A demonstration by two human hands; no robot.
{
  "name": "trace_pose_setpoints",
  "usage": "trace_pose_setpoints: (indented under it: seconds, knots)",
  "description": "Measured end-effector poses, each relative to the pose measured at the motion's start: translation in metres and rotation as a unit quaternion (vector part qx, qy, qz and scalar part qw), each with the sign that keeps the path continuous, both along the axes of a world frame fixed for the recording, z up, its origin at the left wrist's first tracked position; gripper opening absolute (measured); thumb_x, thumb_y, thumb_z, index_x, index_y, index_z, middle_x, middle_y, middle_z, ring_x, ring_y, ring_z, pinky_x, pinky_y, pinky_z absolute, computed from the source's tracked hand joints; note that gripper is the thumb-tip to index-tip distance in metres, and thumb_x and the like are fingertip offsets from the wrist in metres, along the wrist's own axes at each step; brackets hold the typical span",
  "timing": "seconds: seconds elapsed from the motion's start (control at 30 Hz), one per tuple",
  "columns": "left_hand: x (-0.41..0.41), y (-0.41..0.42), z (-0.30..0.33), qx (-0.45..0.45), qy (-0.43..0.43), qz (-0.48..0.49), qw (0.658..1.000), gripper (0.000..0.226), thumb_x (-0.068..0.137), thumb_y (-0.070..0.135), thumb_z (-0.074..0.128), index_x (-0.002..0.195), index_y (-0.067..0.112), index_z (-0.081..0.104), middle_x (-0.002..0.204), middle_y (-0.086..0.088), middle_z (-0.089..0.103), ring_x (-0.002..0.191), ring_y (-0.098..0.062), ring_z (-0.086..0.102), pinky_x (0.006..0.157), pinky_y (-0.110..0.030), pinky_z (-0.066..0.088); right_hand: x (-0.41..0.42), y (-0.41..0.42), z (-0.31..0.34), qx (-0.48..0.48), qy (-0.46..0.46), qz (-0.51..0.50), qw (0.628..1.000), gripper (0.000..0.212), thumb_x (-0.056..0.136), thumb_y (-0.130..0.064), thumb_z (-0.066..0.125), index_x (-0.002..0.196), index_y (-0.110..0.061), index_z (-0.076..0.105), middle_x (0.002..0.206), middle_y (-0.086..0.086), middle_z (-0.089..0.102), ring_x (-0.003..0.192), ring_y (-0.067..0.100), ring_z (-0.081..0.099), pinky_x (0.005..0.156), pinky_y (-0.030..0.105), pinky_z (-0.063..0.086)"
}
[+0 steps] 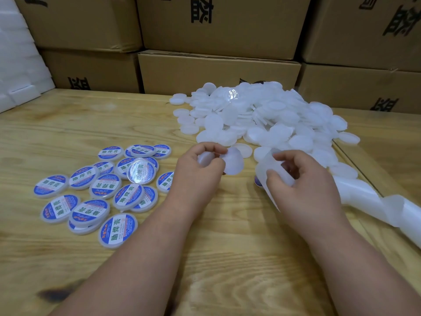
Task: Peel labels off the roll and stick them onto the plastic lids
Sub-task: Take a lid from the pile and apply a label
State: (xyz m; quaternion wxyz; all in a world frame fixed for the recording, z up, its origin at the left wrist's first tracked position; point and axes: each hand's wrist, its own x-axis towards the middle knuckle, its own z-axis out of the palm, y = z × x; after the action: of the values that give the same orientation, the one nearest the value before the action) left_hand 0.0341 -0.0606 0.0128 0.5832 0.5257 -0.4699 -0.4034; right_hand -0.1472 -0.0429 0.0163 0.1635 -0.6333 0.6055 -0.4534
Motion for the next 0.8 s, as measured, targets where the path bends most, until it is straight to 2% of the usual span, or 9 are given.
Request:
trace_pose_setpoints:
  seconds: [0.1, 0.17, 0.27, 0.37, 0.63, 0.8]
  knots:
    - [-0.0021, 0.0014, -0.0003, 0.0, 0.001, -0.037, 0.999, 0.028, 0.067, 0.019, 0.055, 0.081, 0.033, 0.075, 0.089, 0.02, 0.073, 0.066, -0.003, 0.064, 0.061, -0.02, 0.054, 0.0015, 0.0015, 0.0014, -0.106, 0.027, 0.021, 0.994, 0.03, 0.088, -0.015, 0.07, 0.106, -0.038, 0.066, 0.102, -0.018, 0.057, 0.102, 0.0, 0.054, 0.083, 0.002, 0.035]
    - [-0.0036, 0.0024, -0.0011, 0.002, -0.008, -0.059, 0.998, 0.028, 0.067, 0.019, 0.055, 0.08, 0.034, 0.075, 0.086, 0.018, 0.073, 0.064, -0.004, 0.064, 0.061, -0.021, 0.055, 0.0016, 0.0025, 0.0012, -0.144, 0.03, 0.044, 0.988, 0.032, 0.088, -0.011, 0.068, 0.105, -0.038, 0.071, 0.107, -0.017, 0.054, 0.113, 0.001, 0.049, 0.089, 0.003, 0.033]
    - [-0.0049, 0.0034, -0.0014, 0.0, -0.017, -0.086, 0.996, 0.027, 0.067, 0.02, 0.056, 0.08, 0.033, 0.076, 0.082, 0.016, 0.073, 0.064, -0.005, 0.064, 0.061, -0.022, 0.055, 0.0025, 0.0035, 0.0013, -0.17, 0.047, 0.084, 0.981, 0.033, 0.086, -0.01, 0.067, 0.102, -0.038, 0.073, 0.109, -0.015, 0.055, 0.114, 0.0, 0.046, 0.09, 0.001, 0.031]
    - [-0.0057, 0.0043, -0.0004, 0.001, -0.012, -0.101, 0.995, 0.026, 0.067, 0.019, 0.057, 0.078, 0.034, 0.077, 0.077, 0.017, 0.072, 0.061, -0.004, 0.063, 0.06, -0.018, 0.051, 0.0021, 0.0024, 0.0015, -0.16, 0.047, 0.089, 0.982, 0.027, 0.084, -0.008, 0.076, 0.093, -0.034, 0.076, 0.106, -0.018, 0.057, 0.112, -0.001, 0.046, 0.089, 0.002, 0.031]
    - [-0.0049, 0.0059, 0.0022, 0.031, 0.013, -0.119, 0.992, 0.028, 0.069, 0.017, 0.055, 0.08, 0.029, 0.078, 0.077, 0.012, 0.072, 0.06, -0.011, 0.062, 0.061, -0.022, 0.052, 0.0036, 0.0035, 0.0041, -0.134, 0.014, 0.102, 0.986, 0.013, 0.08, -0.024, 0.075, 0.085, -0.036, 0.072, 0.109, -0.022, 0.058, 0.112, 0.007, 0.054, 0.085, 0.002, 0.034]
    - [-0.0044, 0.0062, 0.0035, 0.046, 0.043, -0.136, 0.989, 0.029, 0.068, 0.017, 0.053, 0.077, 0.027, 0.078, 0.072, 0.005, 0.07, 0.06, -0.015, 0.059, 0.061, -0.025, 0.052, 0.0042, 0.0056, 0.0054, -0.133, 0.006, 0.127, 0.983, 0.023, 0.08, -0.023, 0.072, 0.094, -0.041, 0.069, 0.109, -0.019, 0.059, 0.111, 0.011, 0.058, 0.085, 0.005, 0.037]
